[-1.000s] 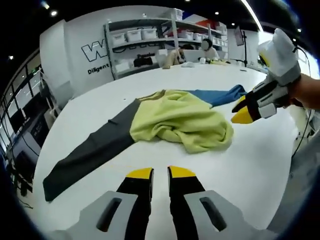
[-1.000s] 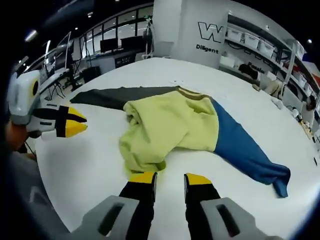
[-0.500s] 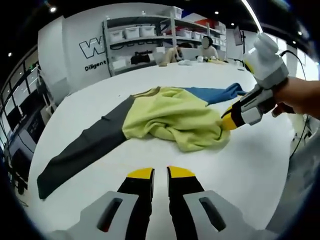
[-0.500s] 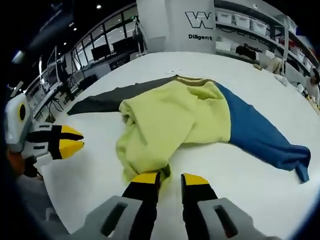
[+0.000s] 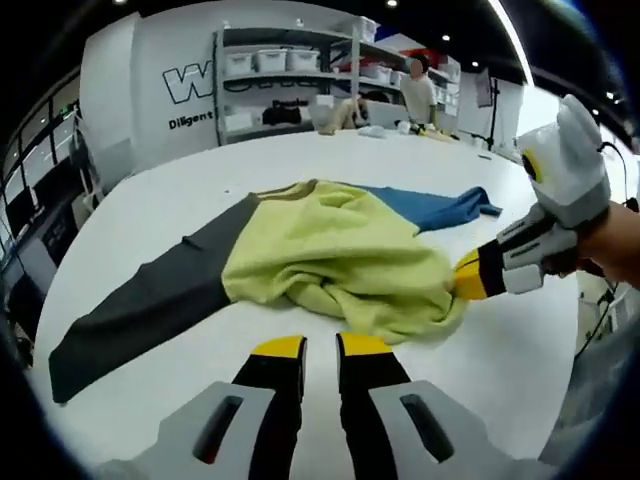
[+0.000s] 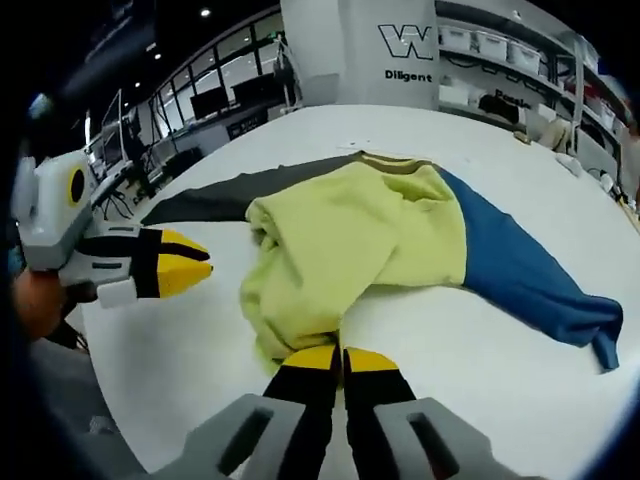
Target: Fold the garment on the visible template until the final outline fits inside the template.
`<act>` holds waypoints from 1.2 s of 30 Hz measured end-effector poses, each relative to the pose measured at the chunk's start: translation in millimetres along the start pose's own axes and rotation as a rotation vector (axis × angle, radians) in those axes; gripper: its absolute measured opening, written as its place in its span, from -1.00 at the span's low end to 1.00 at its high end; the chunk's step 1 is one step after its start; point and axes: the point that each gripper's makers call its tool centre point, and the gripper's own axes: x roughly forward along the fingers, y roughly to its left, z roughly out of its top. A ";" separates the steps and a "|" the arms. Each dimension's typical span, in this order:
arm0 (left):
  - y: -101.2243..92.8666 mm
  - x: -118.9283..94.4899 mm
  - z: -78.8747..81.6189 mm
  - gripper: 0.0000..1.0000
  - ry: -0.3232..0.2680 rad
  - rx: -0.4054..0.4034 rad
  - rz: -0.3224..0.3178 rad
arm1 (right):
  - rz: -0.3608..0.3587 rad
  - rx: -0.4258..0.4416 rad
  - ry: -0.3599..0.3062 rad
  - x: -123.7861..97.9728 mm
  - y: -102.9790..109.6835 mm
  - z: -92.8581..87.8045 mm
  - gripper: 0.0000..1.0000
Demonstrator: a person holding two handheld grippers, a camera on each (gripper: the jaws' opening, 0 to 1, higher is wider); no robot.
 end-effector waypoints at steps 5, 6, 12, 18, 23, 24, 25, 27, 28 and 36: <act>0.7 20.0 4.9 -0.81 0.027 -0.054 -0.002 | 0.006 0.007 0.005 -2.5 0.8 -2.4 -1.00; 1.0 23.4 5.8 -0.81 0.030 -0.057 0.000 | 0.008 0.008 0.006 -2.5 0.9 -2.7 -1.00; 3.0 37.4 8.4 -0.81 0.048 -0.116 0.002 | 0.024 0.012 0.028 -4.3 2.8 -10.1 -1.00; -0.1 48.1 8.2 -0.81 0.069 -0.158 0.003 | 0.038 0.013 0.037 -4.8 3.6 -12.8 -1.00; 1.1 54.2 5.8 -0.90 0.091 -0.163 0.014 | 0.044 0.017 0.036 -5.2 4.3 -12.7 -1.00; 0.8 54.4 5.2 -0.99 0.093 -0.161 0.013 | 0.045 0.018 0.036 -5.2 4.4 -12.8 -1.00; -0.1 53.3 4.4 -1.00 0.094 -0.151 0.008 | 0.046 0.018 0.036 -5.4 4.5 -12.8 -1.00; -0.5 52.3 4.3 -1.00 0.093 -0.133 0.003 | 0.045 0.017 0.035 -5.7 4.1 -12.7 -1.00; -0.6 51.6 4.2 -1.00 0.094 -0.130 0.001 | 0.045 0.016 0.035 -5.9 4.1 -12.6 -1.00; -5.6 28.4 -2.9 -1.00 0.087 -0.129 -0.015 | 0.036 0.010 0.042 -9.6 0.8 -12.9 -1.00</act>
